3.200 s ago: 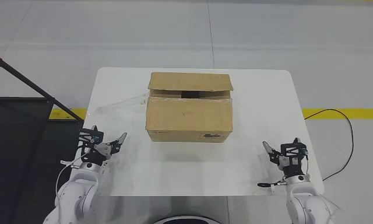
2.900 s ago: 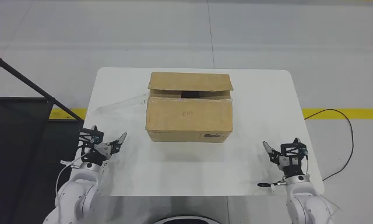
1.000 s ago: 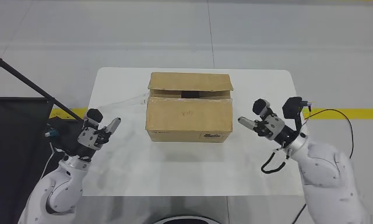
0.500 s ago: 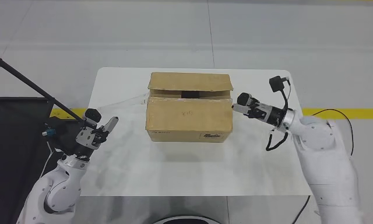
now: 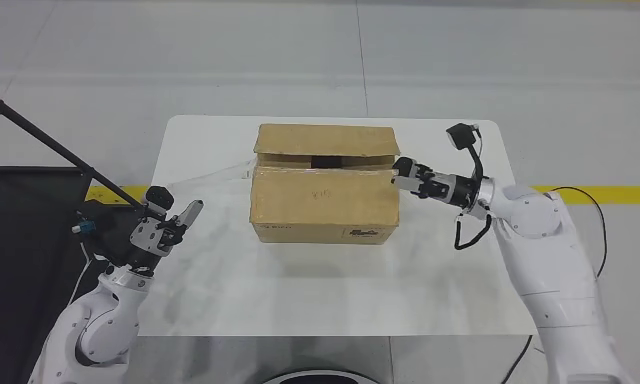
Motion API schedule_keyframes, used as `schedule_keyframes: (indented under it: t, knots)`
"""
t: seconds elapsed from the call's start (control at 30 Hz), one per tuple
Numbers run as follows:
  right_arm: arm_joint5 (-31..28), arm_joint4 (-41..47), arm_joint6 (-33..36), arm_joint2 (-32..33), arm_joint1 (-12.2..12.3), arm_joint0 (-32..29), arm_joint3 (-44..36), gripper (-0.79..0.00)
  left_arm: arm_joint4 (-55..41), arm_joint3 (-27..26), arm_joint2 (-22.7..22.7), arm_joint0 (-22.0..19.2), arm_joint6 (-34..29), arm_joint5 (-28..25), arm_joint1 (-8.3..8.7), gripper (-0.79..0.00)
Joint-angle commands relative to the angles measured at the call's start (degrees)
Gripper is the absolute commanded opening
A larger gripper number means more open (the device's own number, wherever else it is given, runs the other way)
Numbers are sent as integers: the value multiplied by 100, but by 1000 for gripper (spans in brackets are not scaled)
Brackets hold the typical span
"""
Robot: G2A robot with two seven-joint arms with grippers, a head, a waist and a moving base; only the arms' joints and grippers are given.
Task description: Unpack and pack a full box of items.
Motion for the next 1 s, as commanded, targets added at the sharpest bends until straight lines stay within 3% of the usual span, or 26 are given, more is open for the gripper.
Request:
schedule_keyframes:
  t: [0.0,0.27,0.63,0.8,0.97]
  knots:
    - [-77,161,111,-14,10,12,-12,0,0,0,0,0,0,0,0,0]
    - [-139,767,314,-151,119,-167,-554,0,42,-49,57,4,17,16,-10,0]
    - [-389,831,64,-308,575,-676,-1592,0,224,-128,219,-30,116,182,-45,0]
    - [-527,877,-74,-409,747,-764,-1763,0,466,-7,246,-139,105,804,-70,0]
    - [-669,876,-215,-566,918,-816,-1944,0,1103,330,571,-442,-8,1343,-96,0]
